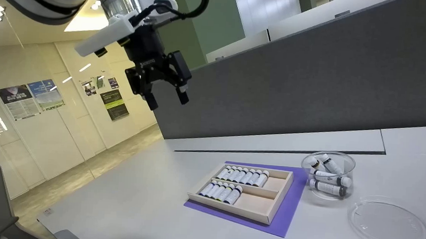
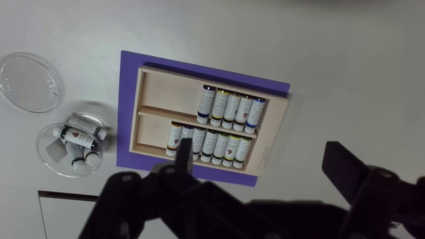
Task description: Take one bottle out of the tray and put it on the counter
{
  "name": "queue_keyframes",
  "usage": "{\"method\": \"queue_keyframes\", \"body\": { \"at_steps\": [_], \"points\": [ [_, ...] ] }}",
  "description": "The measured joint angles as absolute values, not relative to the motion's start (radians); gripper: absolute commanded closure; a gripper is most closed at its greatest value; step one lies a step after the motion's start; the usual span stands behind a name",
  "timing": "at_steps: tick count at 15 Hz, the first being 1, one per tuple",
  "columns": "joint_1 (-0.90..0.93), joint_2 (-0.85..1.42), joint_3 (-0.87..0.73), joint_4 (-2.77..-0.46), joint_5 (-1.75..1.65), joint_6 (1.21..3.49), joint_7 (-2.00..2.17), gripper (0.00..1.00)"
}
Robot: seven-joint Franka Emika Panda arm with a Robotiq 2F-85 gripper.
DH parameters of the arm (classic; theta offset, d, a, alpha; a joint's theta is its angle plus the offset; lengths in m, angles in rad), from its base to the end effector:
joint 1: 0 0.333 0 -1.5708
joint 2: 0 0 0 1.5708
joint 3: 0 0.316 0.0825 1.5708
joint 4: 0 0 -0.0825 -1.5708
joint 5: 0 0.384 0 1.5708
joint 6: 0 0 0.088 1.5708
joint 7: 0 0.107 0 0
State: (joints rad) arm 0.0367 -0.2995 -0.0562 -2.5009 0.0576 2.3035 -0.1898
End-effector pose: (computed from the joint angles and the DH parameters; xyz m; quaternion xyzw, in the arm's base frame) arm 0.4428 -0.0075 0.4019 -0.9960 -0.0676 -0.0535 0.0252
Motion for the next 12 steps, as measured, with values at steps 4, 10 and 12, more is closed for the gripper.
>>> {"method": "queue_keyframes", "body": {
  "at_steps": [4,10,12],
  "points": [
    [0.037,-0.21,-0.06,-2.449,0.08,2.375,-0.228,0.0],
    [0.029,0.05,-0.058,-2.302,0.098,2.427,-0.271,0.0],
    [0.019,0.132,-0.055,-2.259,0.097,2.428,-0.278,0.0]
  ]
}}
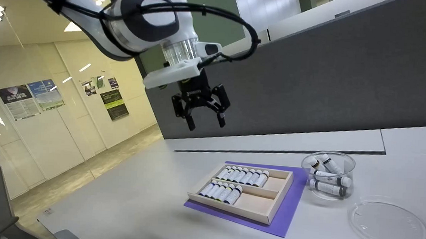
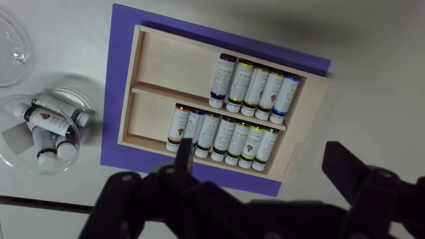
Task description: Take one bottle out of the tray and put it on the counter
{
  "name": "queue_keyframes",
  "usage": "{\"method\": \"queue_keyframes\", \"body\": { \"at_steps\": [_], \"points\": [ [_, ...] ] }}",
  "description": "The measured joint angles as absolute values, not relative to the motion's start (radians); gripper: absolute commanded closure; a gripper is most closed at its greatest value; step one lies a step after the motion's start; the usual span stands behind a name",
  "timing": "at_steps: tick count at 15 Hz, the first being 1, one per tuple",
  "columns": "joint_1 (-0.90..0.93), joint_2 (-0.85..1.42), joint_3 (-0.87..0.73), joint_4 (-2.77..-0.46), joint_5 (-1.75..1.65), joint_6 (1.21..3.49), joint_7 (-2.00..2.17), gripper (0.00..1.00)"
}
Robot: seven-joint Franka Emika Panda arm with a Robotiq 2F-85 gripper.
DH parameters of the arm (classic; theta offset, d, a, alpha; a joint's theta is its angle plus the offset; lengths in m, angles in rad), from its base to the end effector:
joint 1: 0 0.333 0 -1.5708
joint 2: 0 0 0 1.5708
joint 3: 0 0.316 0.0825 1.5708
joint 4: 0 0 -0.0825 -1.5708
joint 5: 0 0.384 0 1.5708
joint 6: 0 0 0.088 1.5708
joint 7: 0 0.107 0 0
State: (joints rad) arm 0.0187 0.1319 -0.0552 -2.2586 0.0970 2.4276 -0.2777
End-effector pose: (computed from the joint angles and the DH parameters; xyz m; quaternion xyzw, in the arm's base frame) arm 0.5373 -0.0192 0.3075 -0.9958 -0.0847 -0.0230 0.0255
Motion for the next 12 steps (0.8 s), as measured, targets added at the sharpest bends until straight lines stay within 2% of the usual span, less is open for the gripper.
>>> {"method": "queue_keyframes", "body": {
  "at_steps": [6,12],
  "points": [
    [-0.016,0.312,-0.031,-2.166,0.095,2.414,-0.285,0.0],
    [-0.043,0.385,-0.023,-2.154,0.077,2.425,-0.289,0.0]
  ]
}}
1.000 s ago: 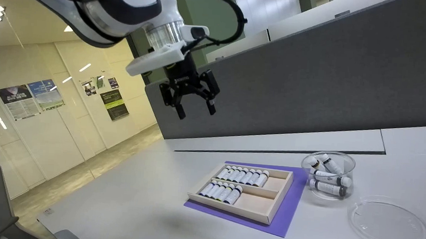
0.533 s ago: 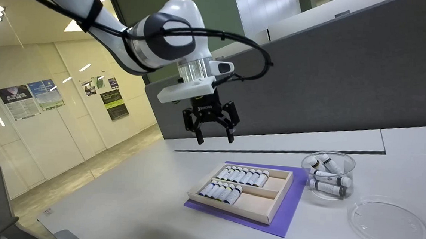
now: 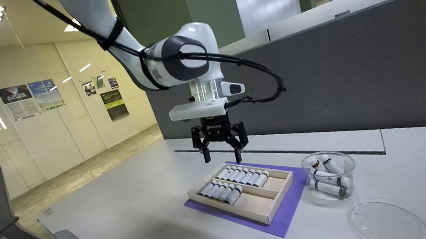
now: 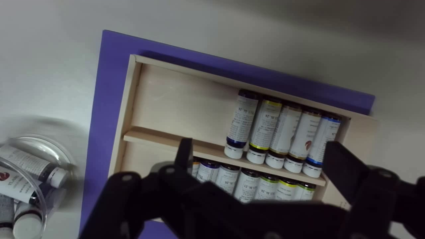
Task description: Take one bottle out of the tray and put it on the counter
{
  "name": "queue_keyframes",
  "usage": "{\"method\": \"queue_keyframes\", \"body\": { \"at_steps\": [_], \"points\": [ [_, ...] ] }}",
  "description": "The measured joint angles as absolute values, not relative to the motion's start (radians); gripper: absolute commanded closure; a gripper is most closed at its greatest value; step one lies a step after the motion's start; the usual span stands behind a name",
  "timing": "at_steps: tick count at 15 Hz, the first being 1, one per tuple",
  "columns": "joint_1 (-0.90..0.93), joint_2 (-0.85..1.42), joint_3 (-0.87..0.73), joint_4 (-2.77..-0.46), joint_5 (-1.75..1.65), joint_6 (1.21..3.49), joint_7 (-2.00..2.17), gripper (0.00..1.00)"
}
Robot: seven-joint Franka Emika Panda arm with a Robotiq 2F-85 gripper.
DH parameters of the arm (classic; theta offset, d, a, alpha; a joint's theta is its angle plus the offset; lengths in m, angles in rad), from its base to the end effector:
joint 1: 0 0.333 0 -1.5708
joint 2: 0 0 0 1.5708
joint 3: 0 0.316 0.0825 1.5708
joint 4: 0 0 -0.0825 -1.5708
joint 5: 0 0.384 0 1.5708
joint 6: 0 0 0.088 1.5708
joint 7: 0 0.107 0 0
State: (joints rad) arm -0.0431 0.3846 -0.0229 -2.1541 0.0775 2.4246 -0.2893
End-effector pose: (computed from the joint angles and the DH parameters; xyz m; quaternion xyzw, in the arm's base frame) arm 0.5548 -0.0365 0.2092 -0.9949 -0.0813 0.0525 0.0292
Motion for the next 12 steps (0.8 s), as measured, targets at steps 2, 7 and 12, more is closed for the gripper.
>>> {"method": "queue_keyframes", "body": {
  "at_steps": [2,7,12],
  "points": [
    [-0.058,0.404,-0.023,-2.157,0.072,2.457,-0.292,0.0],
    [-0.074,0.424,-0.017,-2.157,0.063,2.468,-0.292,0.0],
    [-0.075,0.426,-0.011,-2.157,0.063,2.468,-0.292,0.0]
  ]
}}
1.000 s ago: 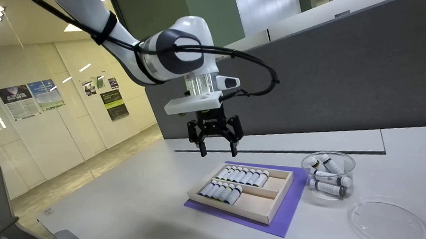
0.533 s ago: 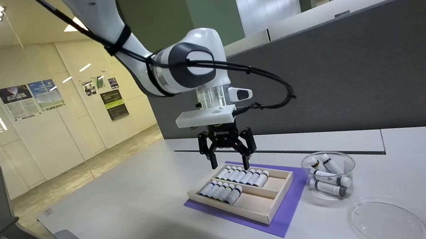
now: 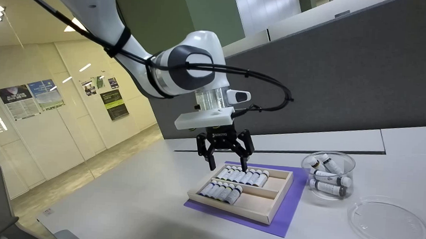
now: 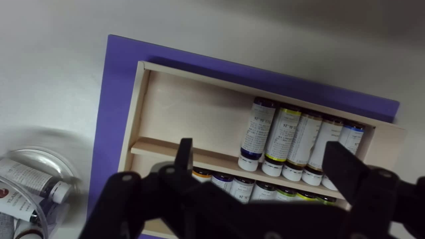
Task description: Take one bottle out of the tray and put it on the counter
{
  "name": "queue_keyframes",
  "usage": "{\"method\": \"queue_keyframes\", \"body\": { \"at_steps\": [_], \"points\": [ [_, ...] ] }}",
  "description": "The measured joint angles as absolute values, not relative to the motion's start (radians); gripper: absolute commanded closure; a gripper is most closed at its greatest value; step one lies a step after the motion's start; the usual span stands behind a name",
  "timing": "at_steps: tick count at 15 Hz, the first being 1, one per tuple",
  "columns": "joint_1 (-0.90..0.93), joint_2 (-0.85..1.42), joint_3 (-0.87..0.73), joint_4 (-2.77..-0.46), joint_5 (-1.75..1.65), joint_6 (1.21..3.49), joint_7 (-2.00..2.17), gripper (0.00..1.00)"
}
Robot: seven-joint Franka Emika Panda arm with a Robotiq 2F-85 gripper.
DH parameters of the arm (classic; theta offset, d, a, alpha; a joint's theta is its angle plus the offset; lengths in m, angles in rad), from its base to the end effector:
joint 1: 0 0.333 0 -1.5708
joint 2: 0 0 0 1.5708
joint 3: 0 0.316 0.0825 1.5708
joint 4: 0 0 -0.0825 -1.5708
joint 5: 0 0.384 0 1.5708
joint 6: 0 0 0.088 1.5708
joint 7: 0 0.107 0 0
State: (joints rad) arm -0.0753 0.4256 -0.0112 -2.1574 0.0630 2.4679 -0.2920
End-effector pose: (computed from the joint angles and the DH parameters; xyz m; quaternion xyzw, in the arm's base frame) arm 0.5521 -0.0481 0.1885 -0.9952 -0.0771 0.0534 0.0264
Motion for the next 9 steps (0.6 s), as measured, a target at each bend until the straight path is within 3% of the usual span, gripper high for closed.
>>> {"method": "queue_keyframes", "body": {
  "at_steps": [9],
  "points": [
    [-0.104,0.535,-0.009,-2.156,0.06,2.605,-0.292,0.0]
  ]
}}
